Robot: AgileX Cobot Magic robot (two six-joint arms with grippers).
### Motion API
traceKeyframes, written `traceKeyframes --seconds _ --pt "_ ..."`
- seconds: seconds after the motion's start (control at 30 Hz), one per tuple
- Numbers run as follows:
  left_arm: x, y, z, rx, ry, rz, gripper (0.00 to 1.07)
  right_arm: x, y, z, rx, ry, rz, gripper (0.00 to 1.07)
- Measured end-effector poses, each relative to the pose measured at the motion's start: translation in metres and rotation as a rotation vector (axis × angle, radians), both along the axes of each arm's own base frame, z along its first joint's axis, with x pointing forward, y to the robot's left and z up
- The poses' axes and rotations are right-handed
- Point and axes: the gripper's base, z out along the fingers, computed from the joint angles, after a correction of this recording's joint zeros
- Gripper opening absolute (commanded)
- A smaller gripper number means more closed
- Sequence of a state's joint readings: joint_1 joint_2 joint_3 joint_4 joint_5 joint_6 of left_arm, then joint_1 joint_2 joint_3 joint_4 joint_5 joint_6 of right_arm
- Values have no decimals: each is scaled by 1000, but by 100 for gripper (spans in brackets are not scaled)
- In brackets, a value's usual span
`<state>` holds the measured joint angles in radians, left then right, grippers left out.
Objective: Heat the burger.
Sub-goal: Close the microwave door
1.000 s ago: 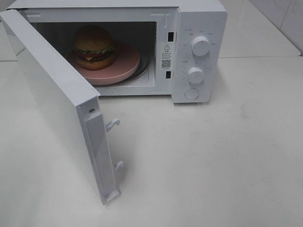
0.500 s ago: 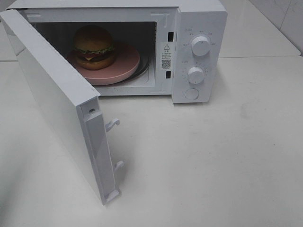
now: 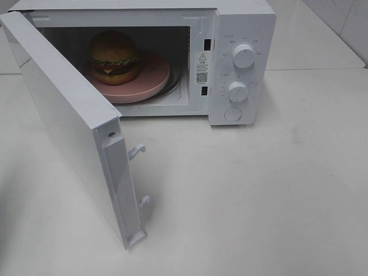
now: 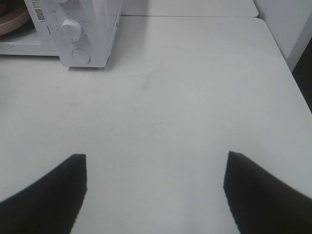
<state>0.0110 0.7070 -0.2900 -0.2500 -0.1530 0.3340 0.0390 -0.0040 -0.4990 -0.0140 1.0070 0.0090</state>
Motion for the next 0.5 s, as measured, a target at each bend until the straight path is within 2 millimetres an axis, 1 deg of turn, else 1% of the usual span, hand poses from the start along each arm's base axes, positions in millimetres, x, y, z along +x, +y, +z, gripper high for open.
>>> traceKeyframes --seconds 0.03,0.1,0.13,0.2,0.3,0.37,0.4,0.47,0.5 --pt "0 0 0 0 0 0 0 0 0 0 0 0 0 75" --pt "5 3 -9 4 -44 34 0 0 0 0 0 0 0 75" --pt "5 3 -9 4 -44 34 0 0 0 0 0 0 0 75" --pt "13 3 -22 -4 -75 38 0 0 0 0 0 0 0 75" --pt "15 2 -25 -6 -78 24 0 0 0 0 0 0 0 75" --pt "25 -3 -34 -10 -50 -39 0 0 0 0 0 0 0 75" --pt "25 -3 -34 -10 -50 -39 0 0 0 0 0 0 0 75" --pt "33 -10 -43 -33 -11 -110 0 0 0 0 0 0 0 75" --pt "33 -10 -43 -33 -11 -110 0 0 0 0 0 0 0 75"
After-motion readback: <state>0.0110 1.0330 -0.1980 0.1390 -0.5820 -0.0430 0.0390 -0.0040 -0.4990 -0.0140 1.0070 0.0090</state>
